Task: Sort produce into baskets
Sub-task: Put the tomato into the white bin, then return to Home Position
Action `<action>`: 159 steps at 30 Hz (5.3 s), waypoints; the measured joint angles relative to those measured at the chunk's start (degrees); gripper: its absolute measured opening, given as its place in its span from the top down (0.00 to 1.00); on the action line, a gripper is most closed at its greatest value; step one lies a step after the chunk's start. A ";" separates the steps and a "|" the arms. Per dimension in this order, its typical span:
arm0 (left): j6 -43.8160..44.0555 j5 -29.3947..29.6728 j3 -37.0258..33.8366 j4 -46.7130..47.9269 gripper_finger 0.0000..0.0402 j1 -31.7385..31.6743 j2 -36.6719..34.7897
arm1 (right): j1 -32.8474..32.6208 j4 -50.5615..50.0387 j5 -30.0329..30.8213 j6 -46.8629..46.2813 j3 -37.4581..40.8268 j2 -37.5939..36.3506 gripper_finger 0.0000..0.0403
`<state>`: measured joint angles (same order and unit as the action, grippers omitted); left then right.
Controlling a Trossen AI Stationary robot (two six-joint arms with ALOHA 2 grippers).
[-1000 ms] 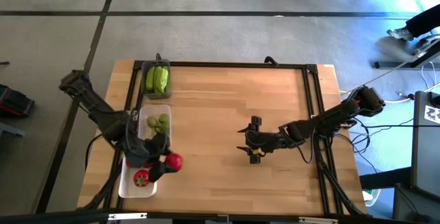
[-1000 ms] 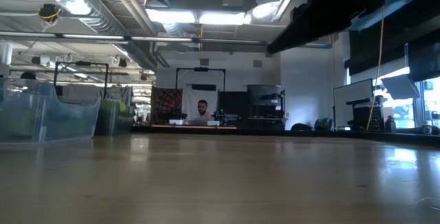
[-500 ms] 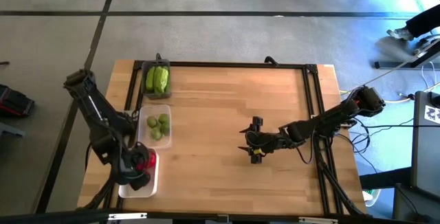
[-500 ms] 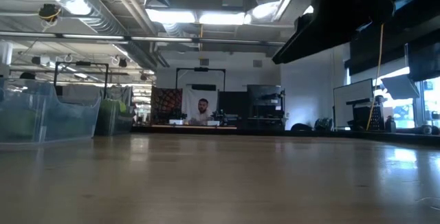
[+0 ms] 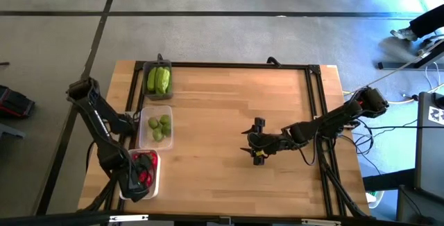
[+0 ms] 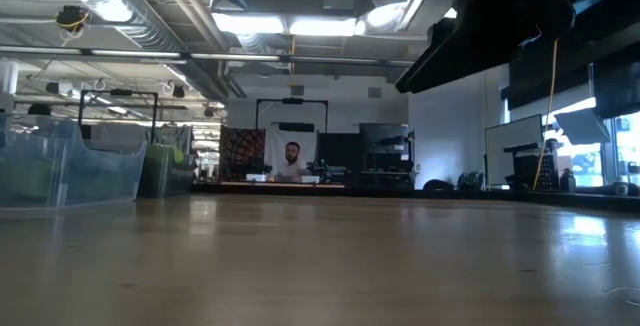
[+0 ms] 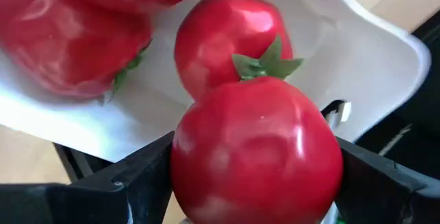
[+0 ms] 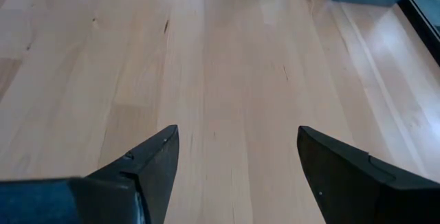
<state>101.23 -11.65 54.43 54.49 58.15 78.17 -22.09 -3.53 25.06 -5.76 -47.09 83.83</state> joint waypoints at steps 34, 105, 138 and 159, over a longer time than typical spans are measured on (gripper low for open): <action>-11.25 -3.40 -0.04 3.16 0.12 0.00 5.47 | 0.00 0.00 0.04 0.09 0.00 0.02 0.32; -90.43 36.83 4.12 -14.64 0.97 -43.39 -8.98 | 20.37 -9.06 -21.55 7.29 -0.04 -13.31 0.77; -97.88 12.10 -34.56 -55.30 0.97 -66.45 -47.37 | 44.65 -5.00 -47.67 12.49 -0.04 -15.43 0.98; -91.23 15.93 -51.82 -55.42 0.98 -66.40 -74.55 | 44.63 16.11 -39.55 -6.39 26.08 -42.59 0.98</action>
<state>10.00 4.28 2.61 -0.93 -8.25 3.62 22.55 12.58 -14.49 -12.15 -21.01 41.25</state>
